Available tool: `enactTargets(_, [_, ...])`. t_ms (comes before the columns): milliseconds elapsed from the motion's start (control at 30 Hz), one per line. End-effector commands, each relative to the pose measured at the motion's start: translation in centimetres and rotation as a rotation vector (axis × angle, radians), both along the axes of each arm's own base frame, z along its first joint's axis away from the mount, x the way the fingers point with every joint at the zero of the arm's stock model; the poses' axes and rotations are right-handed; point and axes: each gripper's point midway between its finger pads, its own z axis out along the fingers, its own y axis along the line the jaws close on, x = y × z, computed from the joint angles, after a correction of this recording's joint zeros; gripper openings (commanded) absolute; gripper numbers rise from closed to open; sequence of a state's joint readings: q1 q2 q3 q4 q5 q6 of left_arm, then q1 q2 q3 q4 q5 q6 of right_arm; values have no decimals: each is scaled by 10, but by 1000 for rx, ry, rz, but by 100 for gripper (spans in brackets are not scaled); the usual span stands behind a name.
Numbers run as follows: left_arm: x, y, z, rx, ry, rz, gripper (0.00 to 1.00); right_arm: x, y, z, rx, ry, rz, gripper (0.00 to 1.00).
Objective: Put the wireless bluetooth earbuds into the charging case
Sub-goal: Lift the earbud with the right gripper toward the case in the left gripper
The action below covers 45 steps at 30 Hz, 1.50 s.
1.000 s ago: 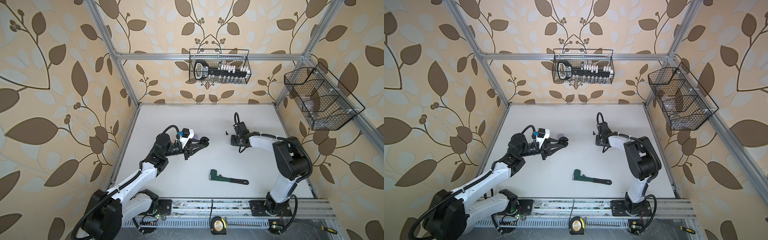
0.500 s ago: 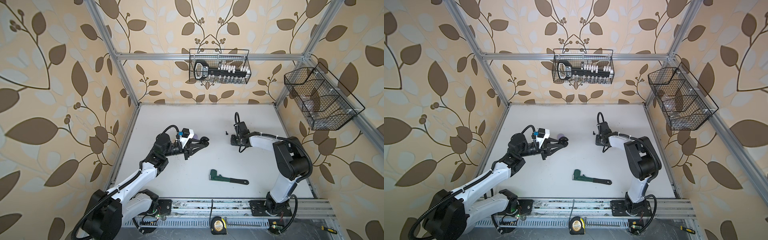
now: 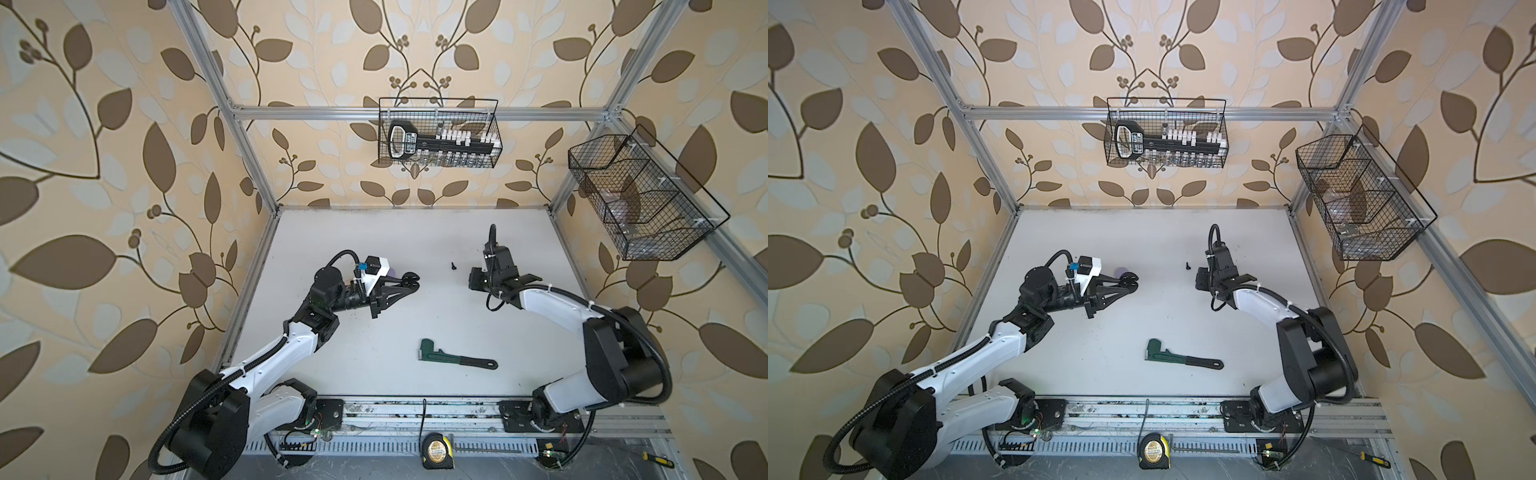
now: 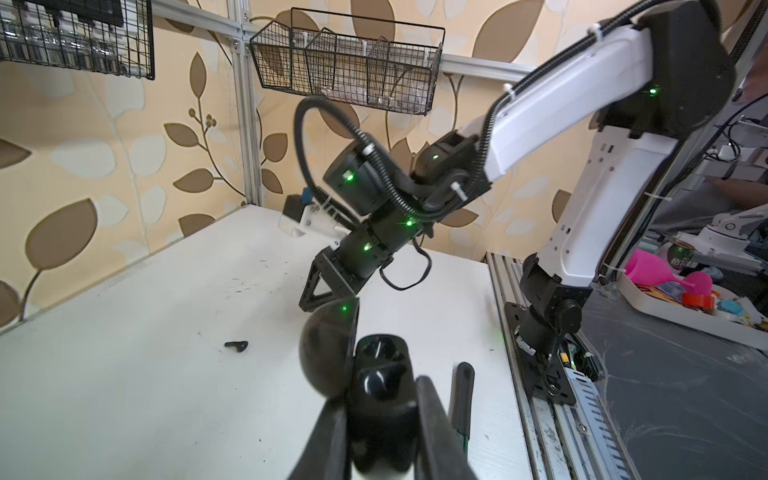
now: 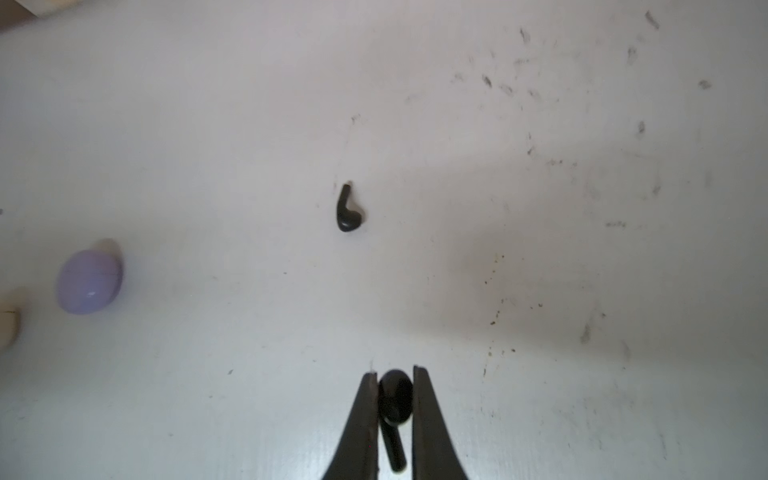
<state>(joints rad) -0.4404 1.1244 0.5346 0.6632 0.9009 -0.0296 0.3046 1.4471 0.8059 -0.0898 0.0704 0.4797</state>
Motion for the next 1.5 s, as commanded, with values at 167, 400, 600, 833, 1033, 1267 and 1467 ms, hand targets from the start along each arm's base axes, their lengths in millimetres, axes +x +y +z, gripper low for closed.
enactTargets(167, [17,-19,7,-85,-59,38,0,-31,10,72,270,-268,-21,10])
enactTargets(400, [23,-31,13,-258,-35,8,0,-70,36,138,434,-480,29,11])
enactTargets(600, [26,-36,10,-263,-18,12,0,-97,68,176,514,-589,136,11])
enactTargets(833, [17,-42,16,-272,-22,-15,0,-114,94,204,586,-679,204,11])
enactTargets(1033, [10,-39,24,-292,-21,-24,0,-115,113,208,572,-713,219,12])
enactTargets(1267, [5,-39,28,-303,-9,-33,0,-112,130,210,568,-725,245,11])
enactTargets(1467, [5,-39,30,-306,-14,-34,0,-115,138,216,569,-742,267,11])
